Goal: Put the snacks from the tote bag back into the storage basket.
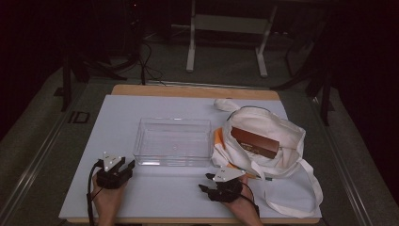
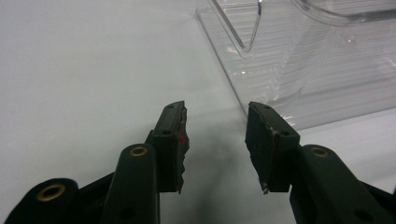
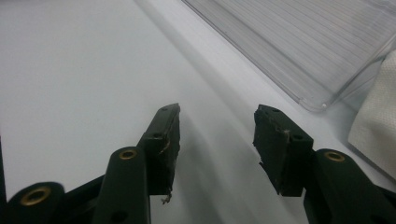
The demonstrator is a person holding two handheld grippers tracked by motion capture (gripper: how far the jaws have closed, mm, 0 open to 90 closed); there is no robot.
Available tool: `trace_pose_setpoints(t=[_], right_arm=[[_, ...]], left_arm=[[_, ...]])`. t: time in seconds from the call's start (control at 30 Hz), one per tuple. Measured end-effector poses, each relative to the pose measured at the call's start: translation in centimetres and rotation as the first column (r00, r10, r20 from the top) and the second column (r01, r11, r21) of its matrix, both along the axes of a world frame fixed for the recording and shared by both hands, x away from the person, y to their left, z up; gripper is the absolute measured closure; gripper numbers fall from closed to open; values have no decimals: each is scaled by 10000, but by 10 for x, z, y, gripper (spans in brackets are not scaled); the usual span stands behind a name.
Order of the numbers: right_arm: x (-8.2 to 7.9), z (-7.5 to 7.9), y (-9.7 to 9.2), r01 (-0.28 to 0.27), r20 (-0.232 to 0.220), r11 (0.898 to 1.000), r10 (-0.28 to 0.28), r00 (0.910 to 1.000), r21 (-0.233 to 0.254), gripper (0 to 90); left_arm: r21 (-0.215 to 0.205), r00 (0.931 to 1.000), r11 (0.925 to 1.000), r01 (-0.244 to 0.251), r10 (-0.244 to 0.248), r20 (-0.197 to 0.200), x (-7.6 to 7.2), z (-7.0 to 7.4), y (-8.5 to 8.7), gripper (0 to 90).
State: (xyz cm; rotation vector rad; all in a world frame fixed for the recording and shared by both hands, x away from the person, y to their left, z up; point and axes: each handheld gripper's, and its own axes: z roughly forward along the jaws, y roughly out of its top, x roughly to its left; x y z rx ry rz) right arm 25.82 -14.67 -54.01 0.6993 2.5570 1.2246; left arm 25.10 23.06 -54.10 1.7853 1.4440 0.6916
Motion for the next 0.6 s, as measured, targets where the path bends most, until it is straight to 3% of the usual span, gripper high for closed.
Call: trace_pose_setpoints(t=[0.07,0.1,0.6], right_arm=[[1,0,0,-91,-71,10000,91,9999,2,524],[2,1,0,-389,-228,9992,387,9990,-110,543],[5,19,-6,-368,-340,9986,355,9988,-381,533]], left_arm=[[25,10000,10000,4,-4,41,0,0,0,583],[46,10000,10000,-18,18,52,0,0,0,579],[-14,9998,9999,-135,135,129,-1,0,0,565]])
